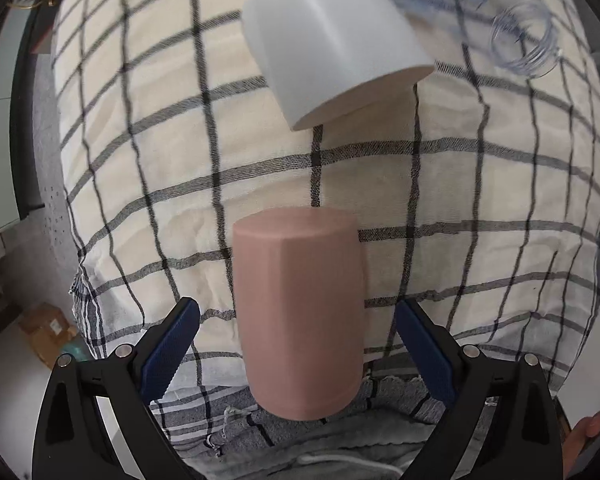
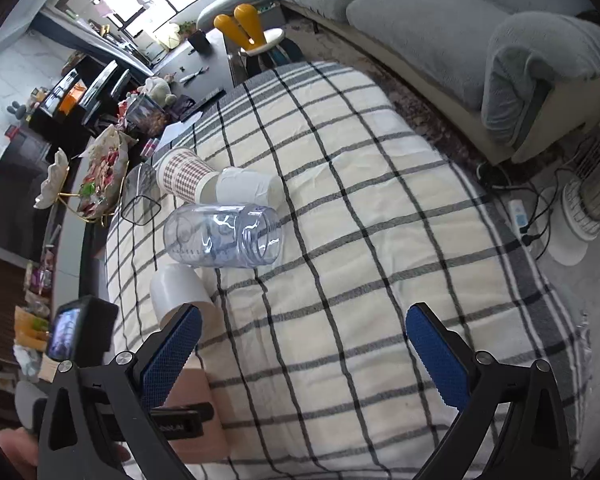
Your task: Flip cup upside down
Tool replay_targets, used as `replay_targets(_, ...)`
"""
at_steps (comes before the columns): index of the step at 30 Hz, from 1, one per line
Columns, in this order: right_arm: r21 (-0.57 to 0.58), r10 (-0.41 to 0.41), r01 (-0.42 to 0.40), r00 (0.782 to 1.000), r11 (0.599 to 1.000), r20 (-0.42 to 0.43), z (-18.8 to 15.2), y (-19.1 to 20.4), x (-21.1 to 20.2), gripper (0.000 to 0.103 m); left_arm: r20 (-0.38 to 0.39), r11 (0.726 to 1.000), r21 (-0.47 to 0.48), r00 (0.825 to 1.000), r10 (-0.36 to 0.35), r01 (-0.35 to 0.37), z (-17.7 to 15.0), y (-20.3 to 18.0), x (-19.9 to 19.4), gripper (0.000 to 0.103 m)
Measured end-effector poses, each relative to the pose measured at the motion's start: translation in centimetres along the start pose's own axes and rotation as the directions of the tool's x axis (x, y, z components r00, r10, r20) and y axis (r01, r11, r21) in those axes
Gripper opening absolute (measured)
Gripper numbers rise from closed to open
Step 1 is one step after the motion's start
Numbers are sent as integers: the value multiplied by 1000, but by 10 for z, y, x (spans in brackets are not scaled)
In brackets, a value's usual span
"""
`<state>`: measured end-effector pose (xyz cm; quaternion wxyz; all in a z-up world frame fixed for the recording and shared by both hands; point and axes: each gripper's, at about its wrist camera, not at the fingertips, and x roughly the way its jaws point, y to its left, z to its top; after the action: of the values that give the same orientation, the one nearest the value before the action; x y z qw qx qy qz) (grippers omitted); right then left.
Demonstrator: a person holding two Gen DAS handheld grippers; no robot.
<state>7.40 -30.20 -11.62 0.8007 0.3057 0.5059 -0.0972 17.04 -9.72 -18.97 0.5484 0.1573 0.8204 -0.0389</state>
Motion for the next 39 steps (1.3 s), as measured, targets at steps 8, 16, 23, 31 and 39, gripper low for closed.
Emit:
replay_targets(8,30,28,-26,998,999,-57,7,-9,30,102,-104,999,30,994,23,-20,17,-8,23,74)
replay_targets(16,53,38,-34,996,998,-84,7,-16,41,102,-92,998,56,995,39,-34,20,-17,28,68)
replay_targets(23,44,47,-44,996,998,-69,5,-13,32,102,-8,999,44,1000,22,-22,2,-3,4,67)
replay_targets(31,3,61,-62,998,998,30,-4,-10,-5,102,354,998,28,933,-61,55,-42,7,-53,67)
replay_targets(39,-58,-26,33,993,998,114,-30,-23,-28,102,728,986,53,670,-145,156,-81,-5,-80,68)
